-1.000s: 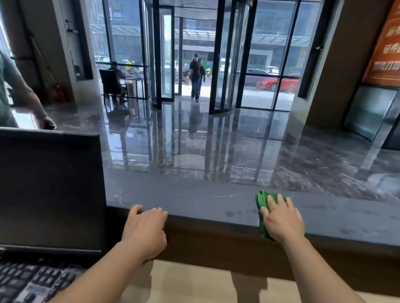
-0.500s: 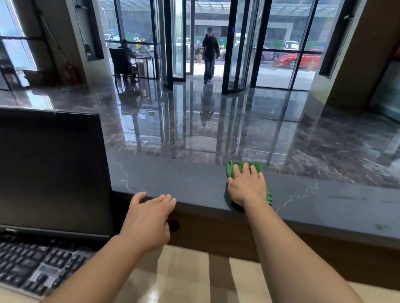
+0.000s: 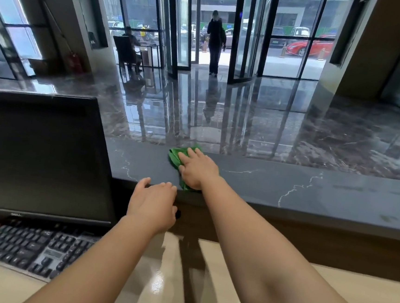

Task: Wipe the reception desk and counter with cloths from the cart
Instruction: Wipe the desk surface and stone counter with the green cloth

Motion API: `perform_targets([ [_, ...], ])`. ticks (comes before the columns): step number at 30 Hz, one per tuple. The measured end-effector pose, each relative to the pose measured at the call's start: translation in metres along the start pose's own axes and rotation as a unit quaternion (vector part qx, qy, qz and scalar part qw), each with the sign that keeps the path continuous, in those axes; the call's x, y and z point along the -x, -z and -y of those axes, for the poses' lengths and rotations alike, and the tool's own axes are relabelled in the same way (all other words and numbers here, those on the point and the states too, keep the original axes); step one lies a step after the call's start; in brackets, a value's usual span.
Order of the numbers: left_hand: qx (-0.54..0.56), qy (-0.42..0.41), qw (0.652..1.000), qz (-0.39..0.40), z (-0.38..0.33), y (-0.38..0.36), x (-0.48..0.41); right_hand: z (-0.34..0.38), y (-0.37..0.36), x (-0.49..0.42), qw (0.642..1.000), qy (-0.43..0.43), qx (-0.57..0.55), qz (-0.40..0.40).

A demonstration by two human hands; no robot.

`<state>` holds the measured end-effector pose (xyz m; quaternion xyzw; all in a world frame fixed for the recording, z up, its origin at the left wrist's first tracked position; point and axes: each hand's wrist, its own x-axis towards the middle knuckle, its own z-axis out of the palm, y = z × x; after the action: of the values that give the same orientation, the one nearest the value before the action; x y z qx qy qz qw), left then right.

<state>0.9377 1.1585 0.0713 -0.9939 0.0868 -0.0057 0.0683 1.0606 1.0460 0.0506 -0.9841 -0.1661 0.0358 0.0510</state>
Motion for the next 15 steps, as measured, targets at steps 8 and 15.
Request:
perform_targets([
  [8,0.022,0.016,1.000,0.016,-0.002,0.002,0.001,-0.122,0.010,0.056,0.982,-0.176,-0.004,-0.065],
  [15,0.148,0.040,0.987,-0.043,0.011,-0.019,0.018,-0.120,0.008,0.054,0.956,-0.280,-0.028,-0.083],
])
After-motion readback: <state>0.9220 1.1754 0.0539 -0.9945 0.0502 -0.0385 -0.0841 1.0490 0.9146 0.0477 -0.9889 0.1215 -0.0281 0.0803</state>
